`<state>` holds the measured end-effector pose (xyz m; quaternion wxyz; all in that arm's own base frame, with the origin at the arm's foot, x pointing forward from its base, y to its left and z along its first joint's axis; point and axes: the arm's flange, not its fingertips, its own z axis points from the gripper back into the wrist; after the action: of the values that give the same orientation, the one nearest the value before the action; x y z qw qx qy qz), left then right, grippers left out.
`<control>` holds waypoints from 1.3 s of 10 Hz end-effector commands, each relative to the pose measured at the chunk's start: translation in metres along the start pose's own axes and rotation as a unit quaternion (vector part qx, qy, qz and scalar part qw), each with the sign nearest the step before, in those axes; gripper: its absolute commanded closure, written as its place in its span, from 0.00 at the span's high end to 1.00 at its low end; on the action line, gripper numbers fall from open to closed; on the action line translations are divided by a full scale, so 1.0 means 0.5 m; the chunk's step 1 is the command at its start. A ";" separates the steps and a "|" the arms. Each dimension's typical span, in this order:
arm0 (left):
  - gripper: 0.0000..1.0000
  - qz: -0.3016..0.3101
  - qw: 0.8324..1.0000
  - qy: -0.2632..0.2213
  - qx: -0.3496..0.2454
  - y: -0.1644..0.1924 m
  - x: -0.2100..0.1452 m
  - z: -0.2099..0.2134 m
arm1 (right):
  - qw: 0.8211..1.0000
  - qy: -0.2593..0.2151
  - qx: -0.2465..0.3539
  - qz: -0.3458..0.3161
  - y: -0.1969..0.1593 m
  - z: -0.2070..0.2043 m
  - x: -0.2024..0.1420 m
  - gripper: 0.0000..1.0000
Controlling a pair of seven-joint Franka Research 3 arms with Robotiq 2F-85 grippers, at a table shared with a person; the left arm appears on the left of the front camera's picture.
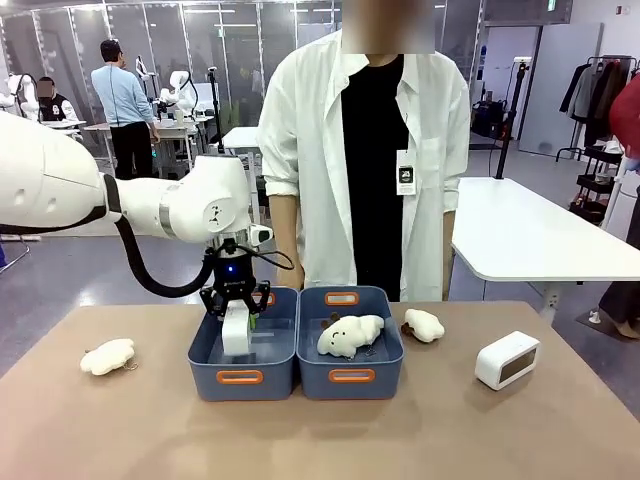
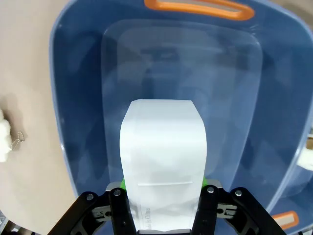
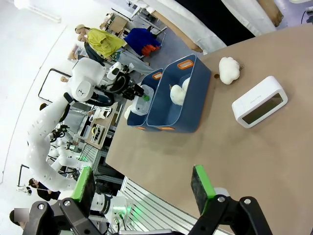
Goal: Sort the digital clocks into the basket.
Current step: Pick up the Digital clock from the table and place it into the empty Plastic storage basket.
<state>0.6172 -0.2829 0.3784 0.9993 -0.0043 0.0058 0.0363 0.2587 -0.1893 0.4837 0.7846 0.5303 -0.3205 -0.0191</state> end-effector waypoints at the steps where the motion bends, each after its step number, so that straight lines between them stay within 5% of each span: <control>1: 0.50 0.006 1.000 -0.005 0.010 -0.012 0.008 0.006 | 1.000 -0.001 0.003 0.005 0.002 0.002 0.001 1.00; 2: 0.50 0.003 1.000 -0.004 0.009 -0.015 0.010 0.004 | 1.000 -0.001 0.003 0.005 0.002 0.002 0.001 1.00; 6: 0.99 0.007 1.000 0.009 0.025 -0.019 0.016 -0.018 | 1.000 -0.001 0.003 0.005 0.002 0.002 0.001 1.00; 13: 1.00 -0.003 1.000 0.005 0.009 -0.017 0.003 -0.015 | 1.000 -0.001 0.003 0.005 0.002 0.002 0.001 1.00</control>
<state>0.6189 -0.2924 0.3731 0.9994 0.0036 0.0101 0.0319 0.2586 -0.1894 0.4837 0.7846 0.5303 -0.3206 -0.0192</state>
